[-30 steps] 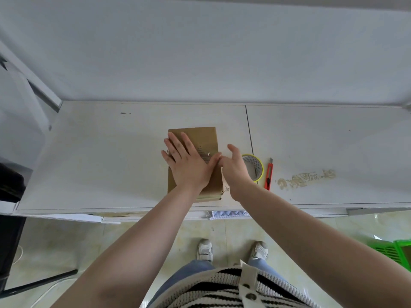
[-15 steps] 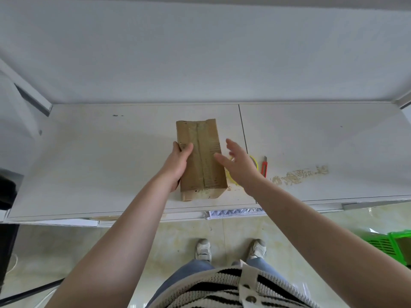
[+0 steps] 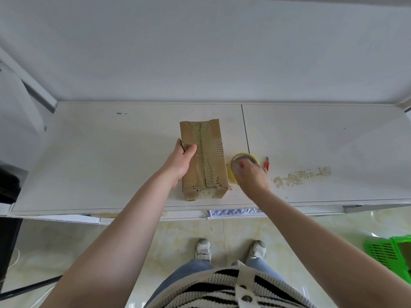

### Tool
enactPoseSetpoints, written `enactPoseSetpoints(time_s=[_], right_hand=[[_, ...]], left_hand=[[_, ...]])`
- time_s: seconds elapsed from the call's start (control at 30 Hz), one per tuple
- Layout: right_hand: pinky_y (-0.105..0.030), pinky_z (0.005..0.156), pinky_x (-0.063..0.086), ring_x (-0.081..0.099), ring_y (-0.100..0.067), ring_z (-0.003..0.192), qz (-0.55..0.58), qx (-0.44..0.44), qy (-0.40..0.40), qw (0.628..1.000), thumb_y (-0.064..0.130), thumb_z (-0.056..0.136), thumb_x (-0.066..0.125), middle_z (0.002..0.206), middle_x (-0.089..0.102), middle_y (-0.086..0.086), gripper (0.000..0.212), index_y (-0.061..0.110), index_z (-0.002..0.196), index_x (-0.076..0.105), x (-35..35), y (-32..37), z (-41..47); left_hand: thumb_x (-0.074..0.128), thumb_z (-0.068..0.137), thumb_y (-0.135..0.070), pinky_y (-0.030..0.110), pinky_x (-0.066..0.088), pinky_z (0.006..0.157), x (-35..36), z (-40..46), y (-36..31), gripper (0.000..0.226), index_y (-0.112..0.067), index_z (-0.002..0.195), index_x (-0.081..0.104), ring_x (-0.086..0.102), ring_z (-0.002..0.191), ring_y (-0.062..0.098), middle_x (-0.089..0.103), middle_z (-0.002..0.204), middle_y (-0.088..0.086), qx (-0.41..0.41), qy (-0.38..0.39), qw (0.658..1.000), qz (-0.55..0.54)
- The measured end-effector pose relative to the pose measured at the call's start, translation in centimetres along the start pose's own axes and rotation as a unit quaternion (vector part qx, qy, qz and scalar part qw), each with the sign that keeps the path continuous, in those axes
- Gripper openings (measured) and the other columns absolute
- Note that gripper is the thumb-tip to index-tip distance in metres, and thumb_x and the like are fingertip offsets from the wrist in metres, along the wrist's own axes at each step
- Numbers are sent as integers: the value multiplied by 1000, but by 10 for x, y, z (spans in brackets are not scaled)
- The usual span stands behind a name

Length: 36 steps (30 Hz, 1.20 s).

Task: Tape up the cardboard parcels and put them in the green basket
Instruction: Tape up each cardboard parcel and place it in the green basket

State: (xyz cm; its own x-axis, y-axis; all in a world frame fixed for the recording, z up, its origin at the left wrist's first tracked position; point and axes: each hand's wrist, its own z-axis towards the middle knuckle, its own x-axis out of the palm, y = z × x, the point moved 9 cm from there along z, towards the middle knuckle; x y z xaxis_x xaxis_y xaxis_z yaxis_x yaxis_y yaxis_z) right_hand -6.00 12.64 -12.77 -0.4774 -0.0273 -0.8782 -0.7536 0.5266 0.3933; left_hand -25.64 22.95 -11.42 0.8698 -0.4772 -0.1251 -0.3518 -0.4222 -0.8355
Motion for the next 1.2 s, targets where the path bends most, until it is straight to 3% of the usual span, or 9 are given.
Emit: enactPoseSetpoints(time_s=[0.07, 0.17, 0.33, 0.47, 0.6, 0.77, 0.93, 1.1, 1.2], right_hand=[[-35, 109, 25, 58, -24, 104, -155, -69, 34, 985, 41, 93, 55, 101, 68, -1, 31, 17, 113, 59, 16, -3, -2], [-32, 110, 21, 59, -24, 105, -189, -111, -2, 976, 24, 92, 58, 105, 71, -1, 22, 22, 113, 65, 6, -2, -1], [-21, 64, 39, 58, -22, 84, 86, -90, -84, 989, 14, 91, 63, 95, 66, -1, 18, 12, 108, 69, -66, -8, -4], [-7, 70, 39, 57, 0, 81, 225, -233, -48, 945, 12, 85, 63, 86, 62, 20, 19, 22, 101, 66, -114, 36, -28], [-20, 74, 43, 58, -10, 79, 265, -279, -38, 922, 10, 79, 58, 85, 63, 13, 21, 28, 89, 62, -130, 60, -41], [-16, 69, 42, 56, -3, 75, 266, -261, -50, 927, 7, 78, 57, 79, 61, 16, 27, 32, 87, 61, -124, 61, -42], [-28, 57, 35, 47, -23, 66, 258, -253, -63, 930, 13, 76, 46, 73, 53, -1, 12, 20, 83, 54, -123, 68, -39], [-26, 58, 36, 44, -11, 62, 222, -279, -66, 932, 31, 90, 53, 69, 49, 7, 12, 19, 87, 53, -129, 82, -37], [-30, 59, 40, 48, -12, 62, 191, -305, -34, 932, 38, 91, 53, 69, 52, 7, 17, 22, 88, 55, -134, 93, -34]], left_hand=[[46, 102, -37, 39, 34, 114, -6, -3, -5, 68, -21, 157, 9, 43, 135, 20, 39, 153, -1, 20, -36, 999, 25], [46, 102, -37, 40, 24, 119, -12, -7, -17, 74, -20, 158, 1, 29, 145, 21, 24, 161, 2, 53, -83, 993, 68], [44, 103, -27, 23, 12, 116, -8, -35, -74, 58, -15, 155, 21, 14, 150, 15, 17, 162, 5, 240, -165, 931, 220], [51, 101, -24, 26, 28, 115, 36, -54, -116, 54, -14, 151, 34, 34, 140, 13, 38, 152, 4, 361, -41, 908, 208], [56, 97, -31, 8, 42, 95, 50, -54, -116, 50, -15, 144, 47, 52, 123, 8, 55, 136, 1, 317, 28, 938, 137], [70, 90, -25, 7, 45, 85, 27, -64, -116, 31, -15, 119, 69, 62, 98, -1, 69, 113, -6, 326, -103, 934, 108], [73, 86, -14, 5, 45, 77, 19, -65, -107, 19, -16, 105, 75, 64, 85, -7, 73, 101, -8, 296, -133, 944, 62], [75, 82, -7, 17, 53, 65, 17, -44, -74, 11, -16, 88, 73, 64, 73, 10, 68, 77, -3, 102, -51, 983, -143], [74, 81, 2, 17, 47, 55, 10, -41, -70, 18, -14, 81, 65, 57, 65, 12, 62, 68, -2, 62, -28, 983, -173]])
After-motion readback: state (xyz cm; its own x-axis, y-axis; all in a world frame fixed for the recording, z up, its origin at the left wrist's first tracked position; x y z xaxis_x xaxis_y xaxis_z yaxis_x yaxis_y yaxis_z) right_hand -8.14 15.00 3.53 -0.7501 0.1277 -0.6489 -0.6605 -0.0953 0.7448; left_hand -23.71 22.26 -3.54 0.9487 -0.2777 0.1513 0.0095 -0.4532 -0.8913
